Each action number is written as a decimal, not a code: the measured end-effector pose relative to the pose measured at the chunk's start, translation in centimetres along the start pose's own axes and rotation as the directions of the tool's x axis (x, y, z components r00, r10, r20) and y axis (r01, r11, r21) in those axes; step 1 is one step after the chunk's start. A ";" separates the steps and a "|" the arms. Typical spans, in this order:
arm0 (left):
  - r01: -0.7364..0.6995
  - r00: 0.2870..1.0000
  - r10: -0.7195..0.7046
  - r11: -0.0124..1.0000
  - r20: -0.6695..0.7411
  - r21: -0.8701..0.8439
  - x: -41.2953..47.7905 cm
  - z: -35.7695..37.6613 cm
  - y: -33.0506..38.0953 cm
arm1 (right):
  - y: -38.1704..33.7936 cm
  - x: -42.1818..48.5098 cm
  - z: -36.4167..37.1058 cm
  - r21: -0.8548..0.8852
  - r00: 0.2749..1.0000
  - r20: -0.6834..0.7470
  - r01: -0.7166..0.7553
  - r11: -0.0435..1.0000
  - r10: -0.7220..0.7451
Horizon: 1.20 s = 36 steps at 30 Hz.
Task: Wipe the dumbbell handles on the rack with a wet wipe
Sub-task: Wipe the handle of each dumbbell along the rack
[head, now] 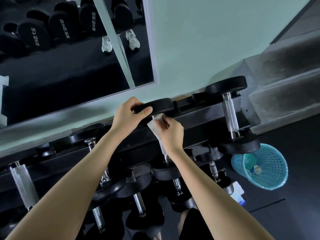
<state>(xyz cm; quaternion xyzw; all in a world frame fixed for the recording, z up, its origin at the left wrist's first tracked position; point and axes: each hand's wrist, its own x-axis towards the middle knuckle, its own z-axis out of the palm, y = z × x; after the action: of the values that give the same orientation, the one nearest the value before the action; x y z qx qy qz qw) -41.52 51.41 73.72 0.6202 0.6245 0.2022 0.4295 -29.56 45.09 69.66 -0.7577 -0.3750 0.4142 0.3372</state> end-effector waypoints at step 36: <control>-0.427 0.903 0.201 0.516 0.380 0.742 2.7 2.8 5.4 | 5.1 -1.2 -4.1 -0.111 0.837 0.516 -0.148 0.983 0.184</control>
<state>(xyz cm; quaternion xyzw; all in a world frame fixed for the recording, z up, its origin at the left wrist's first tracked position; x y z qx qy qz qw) -35.75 53.99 75.66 0.8696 0.4643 -0.1094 0.1272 -24.89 40.77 67.70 -0.6568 -0.3990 0.6197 0.1596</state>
